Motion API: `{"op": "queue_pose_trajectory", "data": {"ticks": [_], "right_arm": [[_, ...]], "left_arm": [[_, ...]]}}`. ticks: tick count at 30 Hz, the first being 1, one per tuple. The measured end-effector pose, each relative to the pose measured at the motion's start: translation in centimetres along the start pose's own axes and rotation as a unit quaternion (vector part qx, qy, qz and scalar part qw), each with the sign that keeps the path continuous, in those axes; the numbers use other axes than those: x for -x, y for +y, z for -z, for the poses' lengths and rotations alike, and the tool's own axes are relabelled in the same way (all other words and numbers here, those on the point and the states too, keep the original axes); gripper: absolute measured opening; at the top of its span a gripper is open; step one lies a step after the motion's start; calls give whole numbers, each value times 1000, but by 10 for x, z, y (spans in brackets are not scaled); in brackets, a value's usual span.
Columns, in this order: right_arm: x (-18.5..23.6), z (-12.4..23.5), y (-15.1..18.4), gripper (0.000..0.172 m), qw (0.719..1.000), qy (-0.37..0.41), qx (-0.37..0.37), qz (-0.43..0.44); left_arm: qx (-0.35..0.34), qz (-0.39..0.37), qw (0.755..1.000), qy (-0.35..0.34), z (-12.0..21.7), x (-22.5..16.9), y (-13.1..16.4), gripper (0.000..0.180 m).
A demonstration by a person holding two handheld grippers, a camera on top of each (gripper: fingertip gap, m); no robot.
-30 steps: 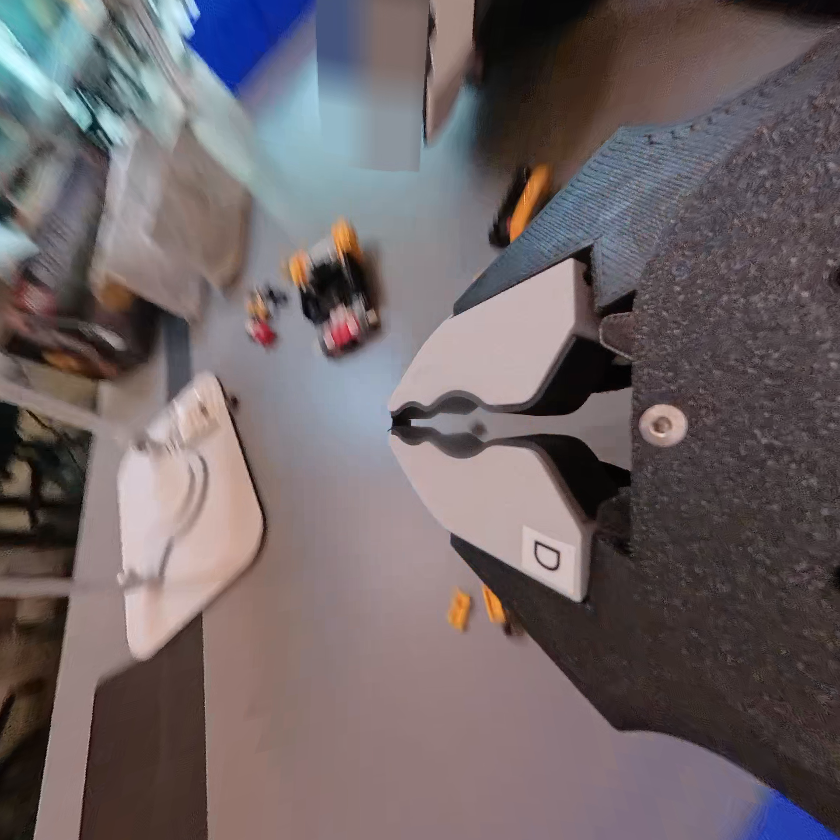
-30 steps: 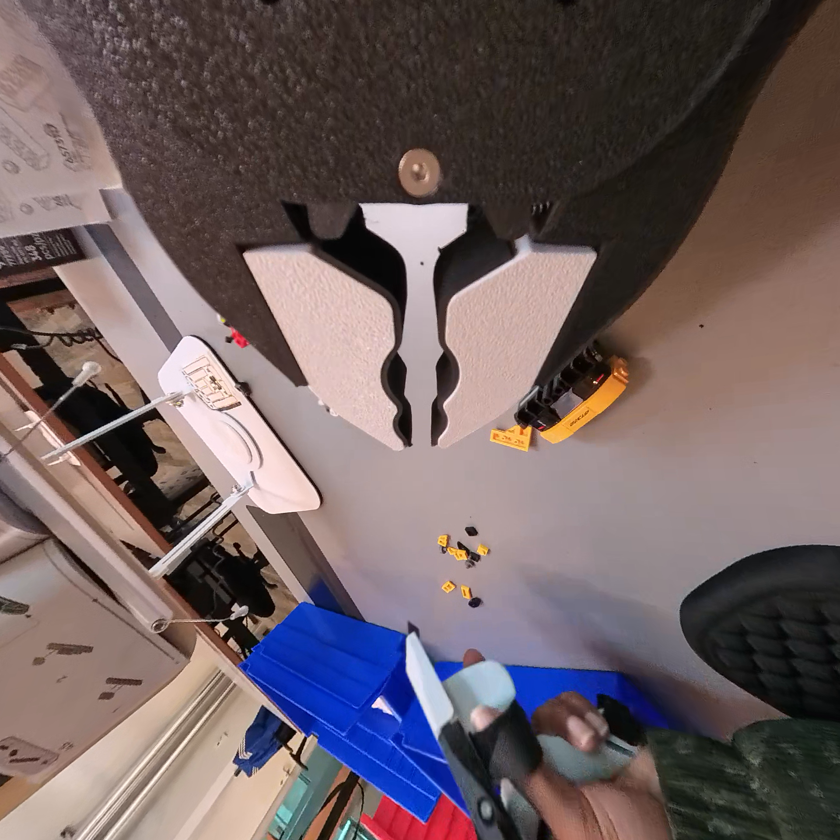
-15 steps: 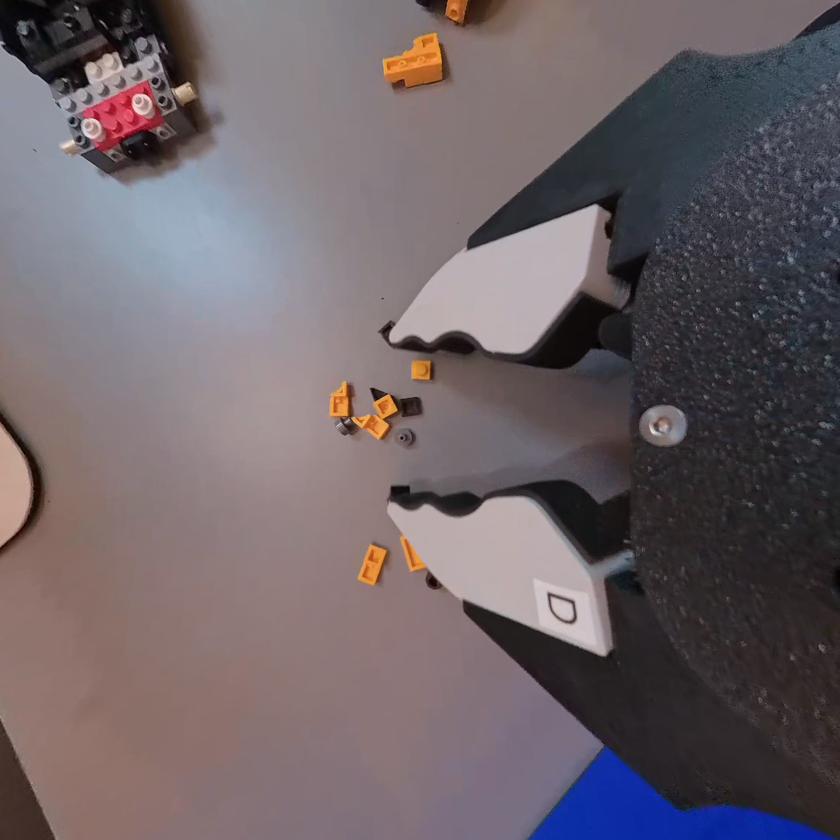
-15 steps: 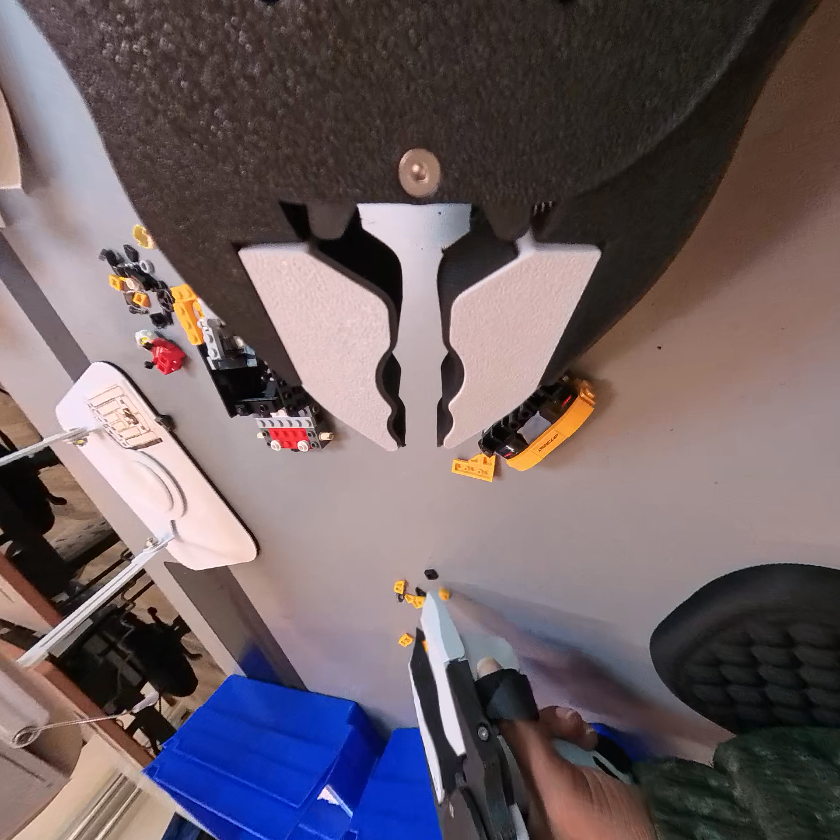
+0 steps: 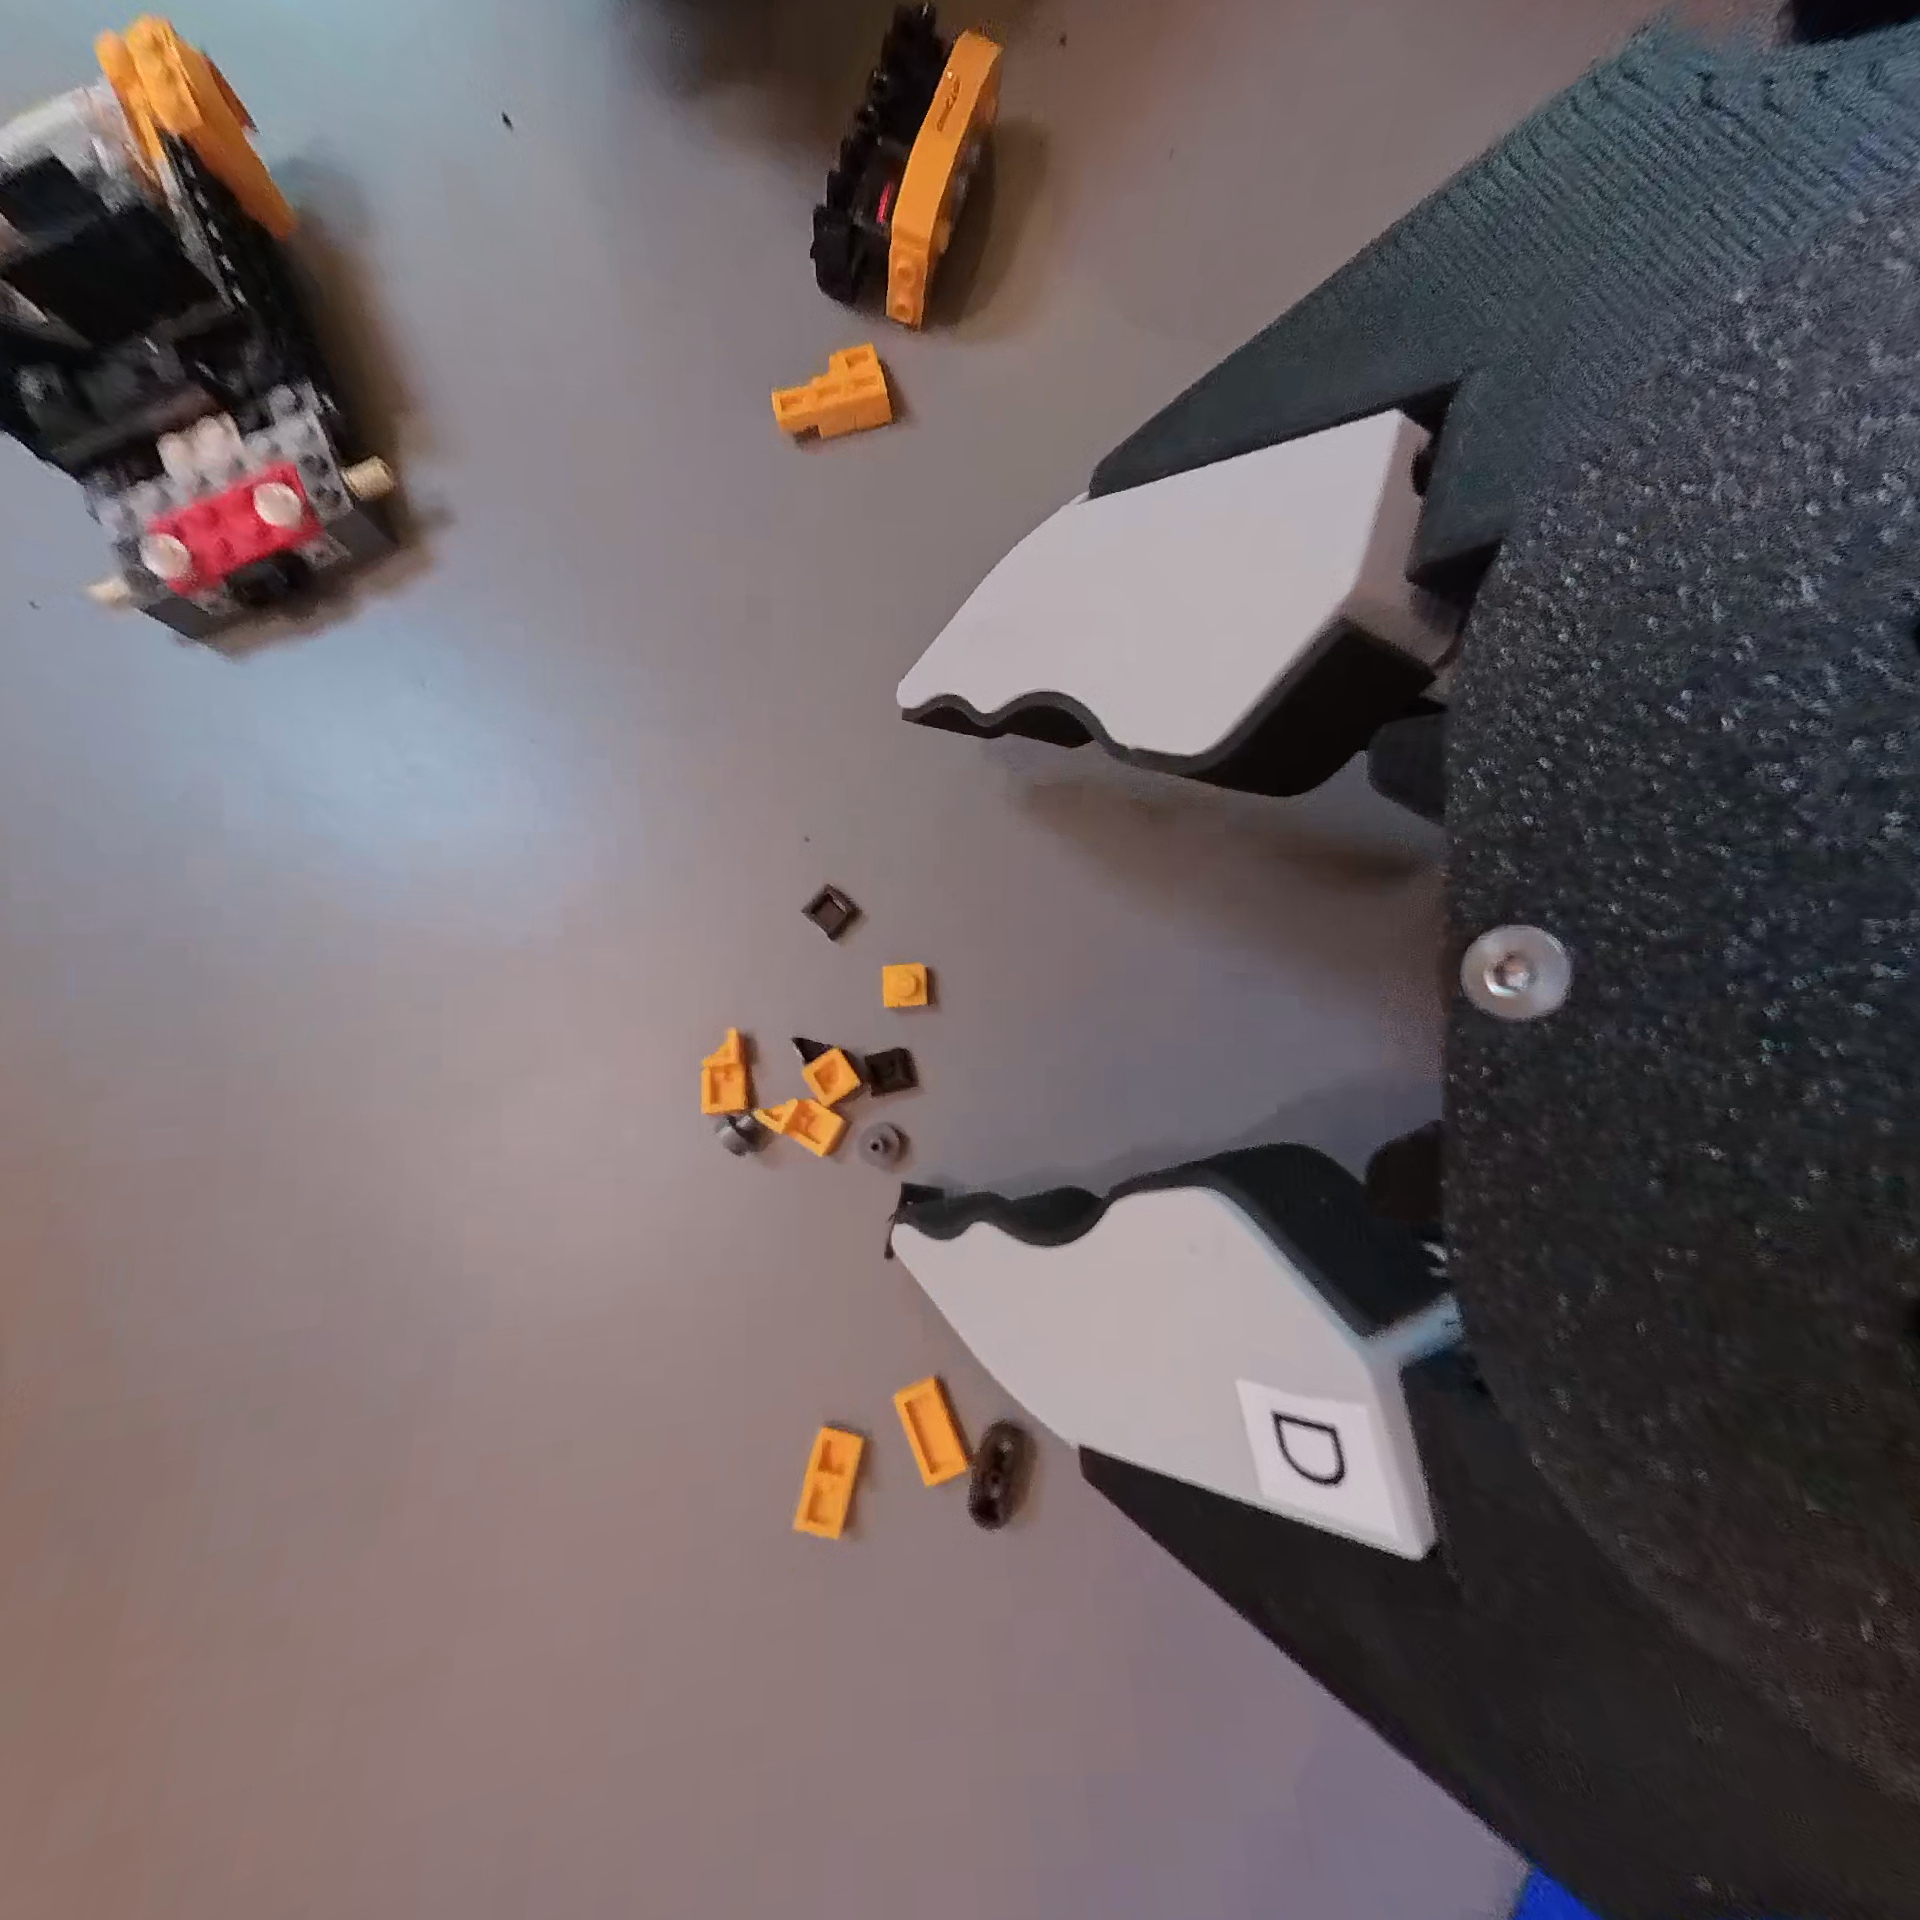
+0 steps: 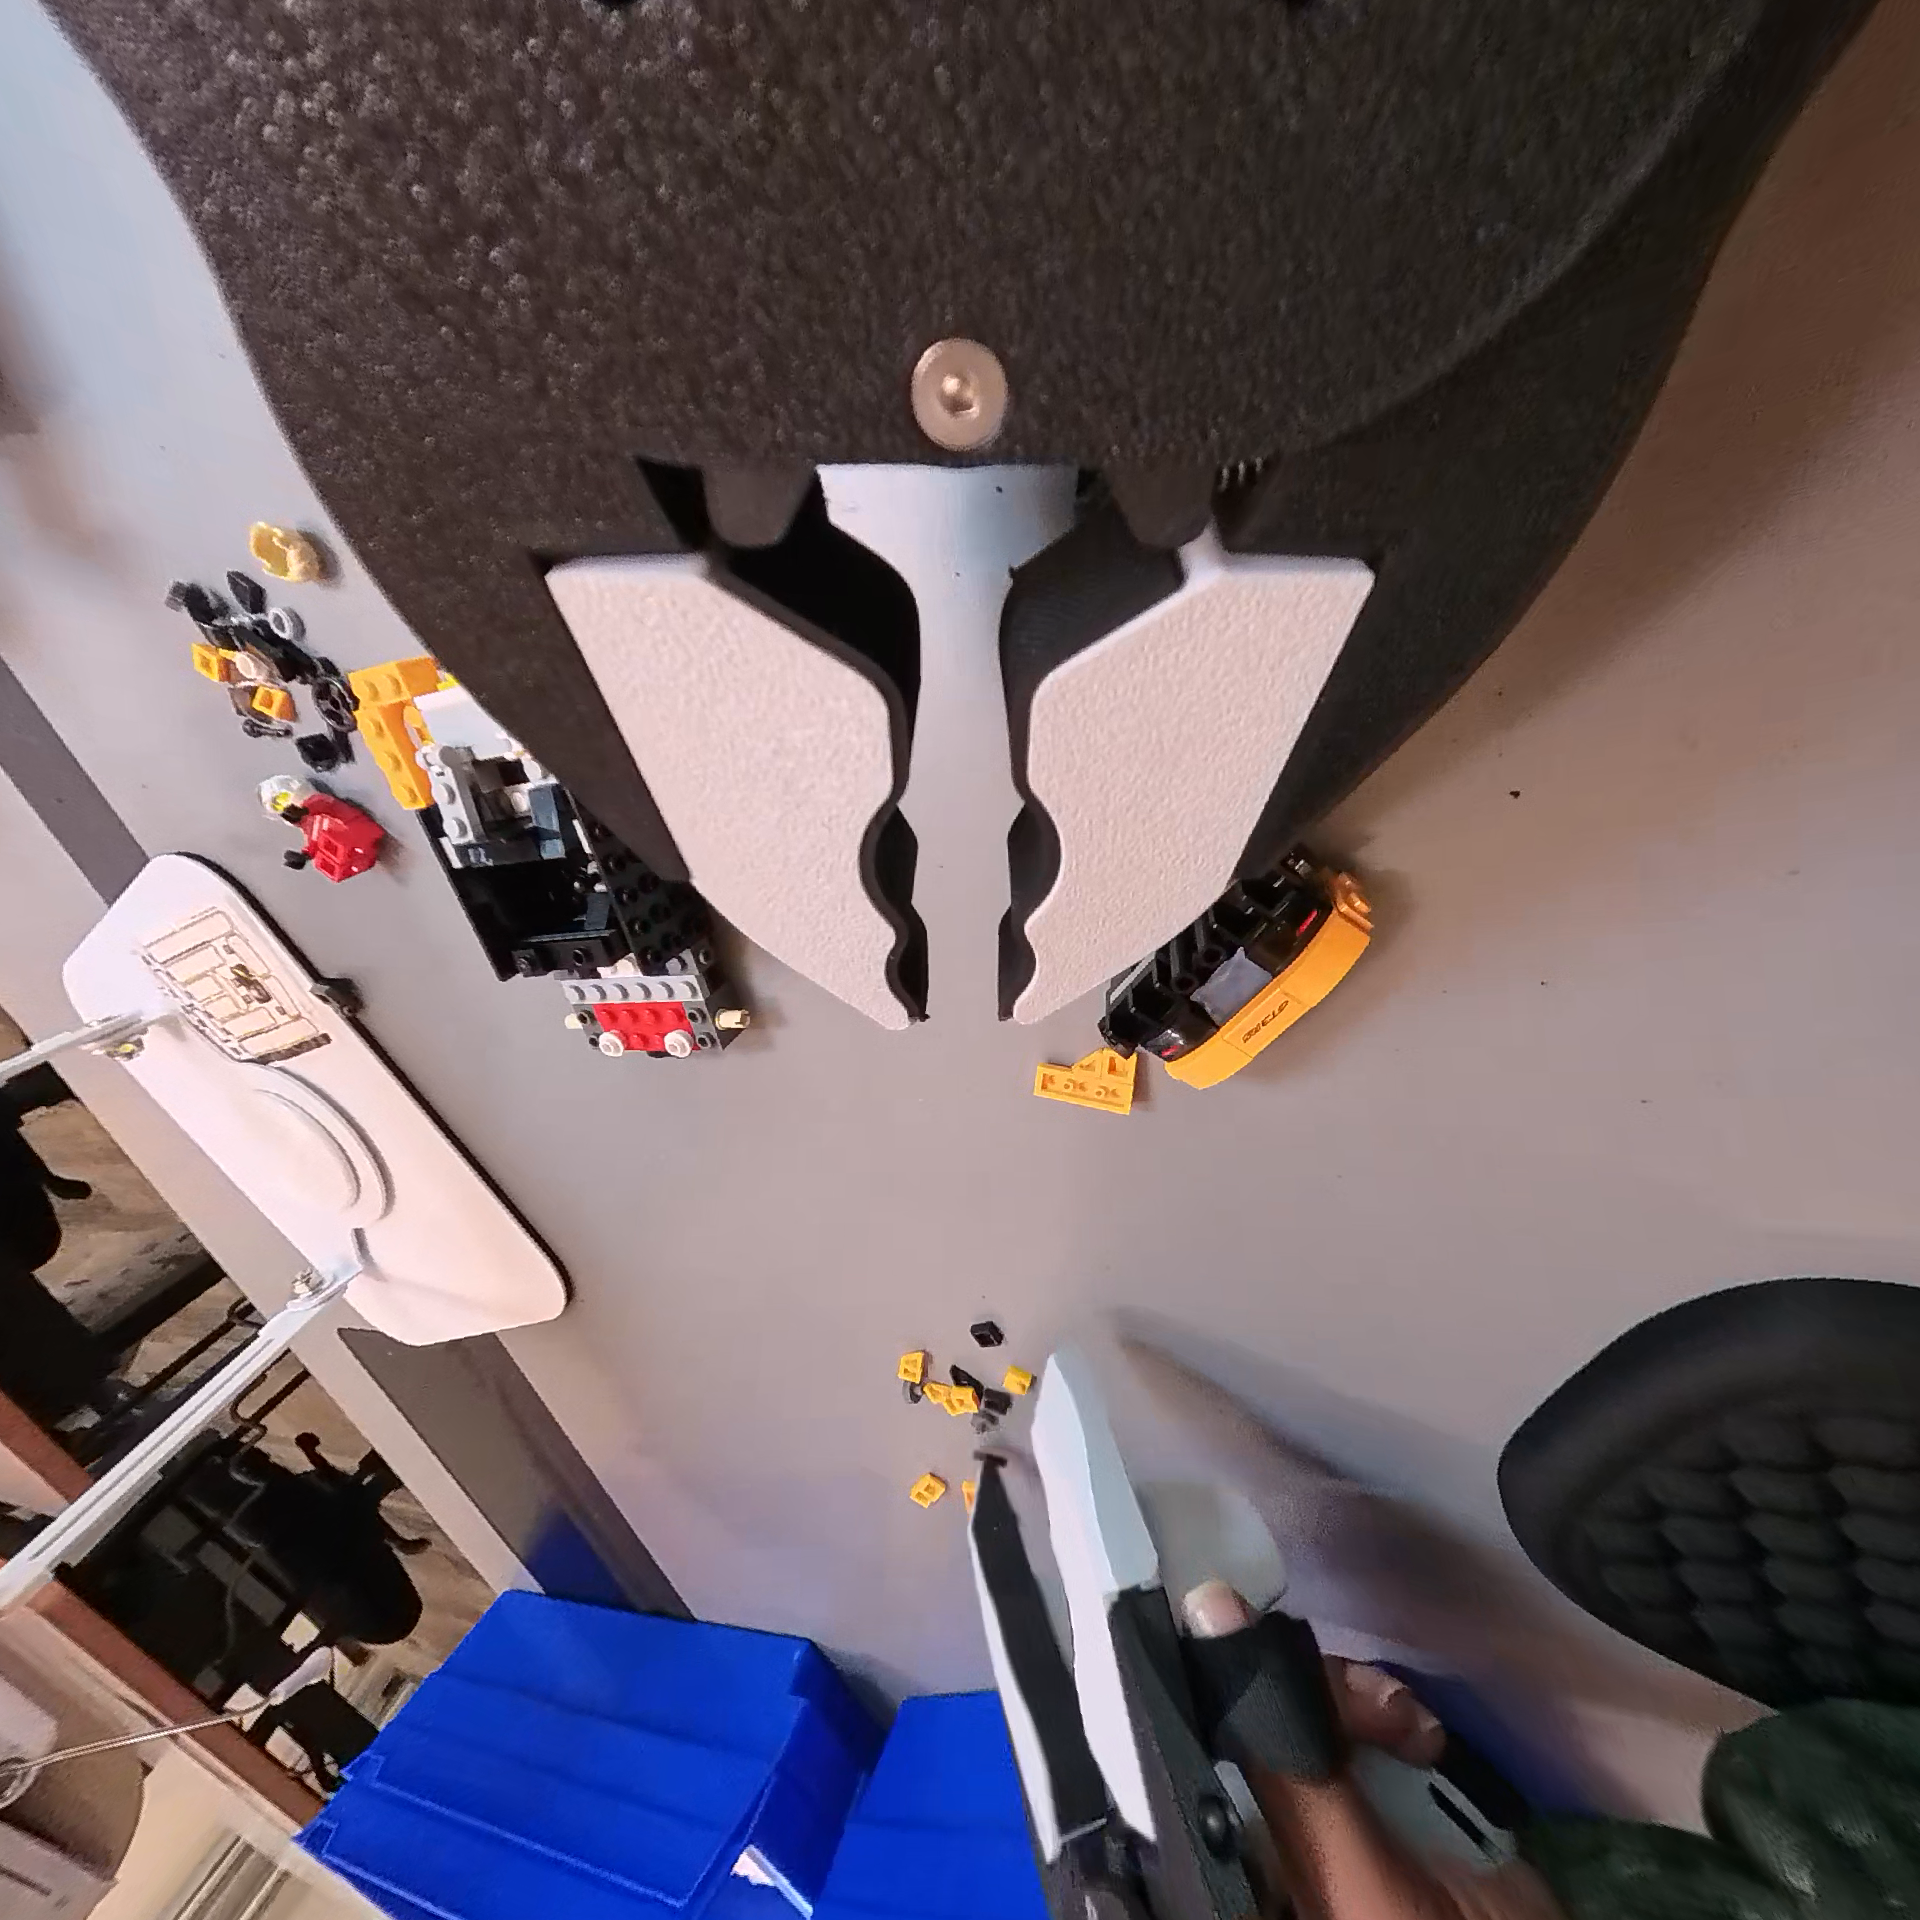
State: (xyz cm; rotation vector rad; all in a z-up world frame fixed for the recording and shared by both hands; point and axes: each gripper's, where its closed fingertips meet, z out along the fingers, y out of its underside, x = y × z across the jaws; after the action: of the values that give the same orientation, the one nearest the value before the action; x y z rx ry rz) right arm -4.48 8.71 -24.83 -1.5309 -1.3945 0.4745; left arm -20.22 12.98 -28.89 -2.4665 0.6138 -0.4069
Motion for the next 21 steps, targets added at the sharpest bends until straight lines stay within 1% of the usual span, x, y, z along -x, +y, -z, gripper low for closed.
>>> {"op": "queue_pose_trajectory", "data": {"ticks": [4, 7, 9, 10, 11, 13, 15, 17, 19, 21], "right_arm": [[0, 0, -1, 13, 1000, 0, -2, 2], [1, 0, -1, 13, 1000, 1, -2, 7], [1, 0, -1, 13, 1000, 1, -2, 8], [1, 0, -1, 13, 1000, 1, -2, 9], [1, 0, -1, 13, 1000, 2, -2, 9], [1, 0, -1, 13, 1000, 2, -3, 9], [0, 0, -1, 13, 1000, 2, -3, 9], [1, 0, -1, 13, 1000, 2, -3, 11], [1, 0, -1, 13, 1000, 2, -2, 12], [1, -1, -1, 13, 1000, 2, -1, 13]], "left_arm": [[-37, -53, 998, 15, 5, -11, -12, 90], [-23, -63, 998, 11, 1, -11, -7, 90], [1, -57, 998, 22, -2, -12, 1, 83], [2, -58, 998, 22, -3, -13, 1, 81], [1, -61, 998, 28, -2, -15, 1, 73], [-16, -67, 997, 41, 2, -21, -5, 62], [-33, -75, 996, 42, 6, -23, -10, 55], [-45, -82, 995, 45, 8, -25, -14, 53], [-30, -78, 995, 46, 5, -24, -9, 56], [7, -60, 997, 45, -3, -20, 4, 69]]}}
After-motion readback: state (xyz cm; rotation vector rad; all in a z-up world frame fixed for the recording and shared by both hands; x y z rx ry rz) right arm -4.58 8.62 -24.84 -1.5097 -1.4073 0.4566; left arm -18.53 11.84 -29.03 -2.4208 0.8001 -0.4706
